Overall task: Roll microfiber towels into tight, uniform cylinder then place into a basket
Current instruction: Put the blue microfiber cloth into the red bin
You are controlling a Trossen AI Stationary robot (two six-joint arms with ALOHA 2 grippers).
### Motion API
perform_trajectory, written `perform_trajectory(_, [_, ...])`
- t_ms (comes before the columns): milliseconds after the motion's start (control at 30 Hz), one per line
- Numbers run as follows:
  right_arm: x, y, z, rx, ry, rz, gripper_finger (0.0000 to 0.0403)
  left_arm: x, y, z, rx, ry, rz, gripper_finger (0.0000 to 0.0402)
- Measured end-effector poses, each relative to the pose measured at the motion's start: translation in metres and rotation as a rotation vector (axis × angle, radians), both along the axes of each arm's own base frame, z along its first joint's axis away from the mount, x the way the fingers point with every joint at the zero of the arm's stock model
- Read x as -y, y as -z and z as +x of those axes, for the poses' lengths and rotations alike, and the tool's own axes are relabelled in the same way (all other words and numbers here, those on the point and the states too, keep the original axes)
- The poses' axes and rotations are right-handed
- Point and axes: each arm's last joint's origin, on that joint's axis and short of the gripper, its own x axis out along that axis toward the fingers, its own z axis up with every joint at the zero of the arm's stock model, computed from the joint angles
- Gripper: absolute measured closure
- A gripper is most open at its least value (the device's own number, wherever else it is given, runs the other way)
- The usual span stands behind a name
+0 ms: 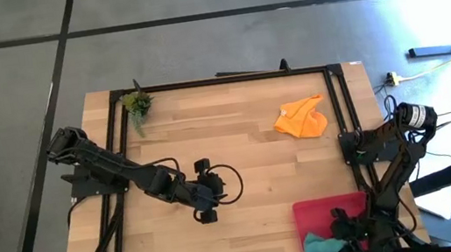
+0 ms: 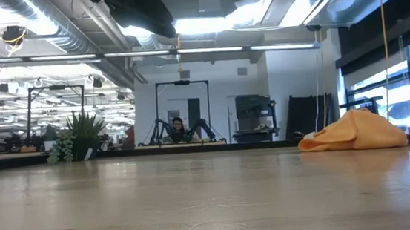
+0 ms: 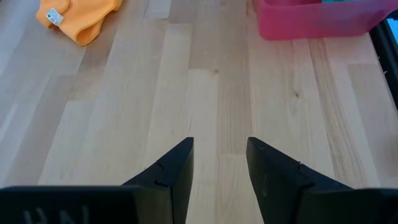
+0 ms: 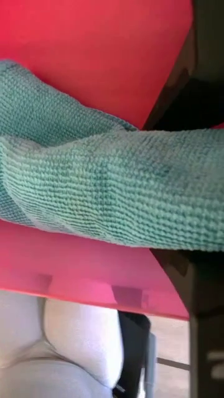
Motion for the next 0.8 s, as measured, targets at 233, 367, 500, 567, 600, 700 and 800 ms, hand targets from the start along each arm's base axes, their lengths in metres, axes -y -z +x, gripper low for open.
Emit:
perform_trajectory(233, [0.000,-0.001,0.000,-0.010,-0.017,0.005,0.0186,0.000,0.000,0.000,0.000,0.000,0.000,0.0262])
perform_trajectory(367, [0.000,-0.001,-0.001,-0.004,-0.012,0.003,0.0186,0.000,0.000,0.000,0.002,0.000,-0.001,0.0262])
perform_trajectory(500, [0.000,-0.001,-0.001,-0.003,-0.011,0.001,0.0187,0.002,-0.005,0.005,0.067,0.019,-0.012,0.0262])
perform_trajectory(567, [0.000,-0.001,0.000,-0.002,-0.010,0.000,0.0187,0.004,-0.006,0.012,0.126,0.057,-0.005,0.0262])
perform_trajectory(600, [0.000,-0.001,0.000,0.001,-0.007,-0.001,0.0187,0.005,-0.007,0.016,0.155,0.079,0.000,0.0262])
perform_trajectory(700, [0.001,0.000,0.000,0.015,0.005,-0.009,0.0187,0.008,-0.005,0.031,0.237,0.169,-0.027,0.0262])
perform_trajectory(800, [0.001,0.000,0.000,0.014,0.008,-0.007,0.0187,0.008,0.005,0.045,0.281,0.244,-0.046,0.0262])
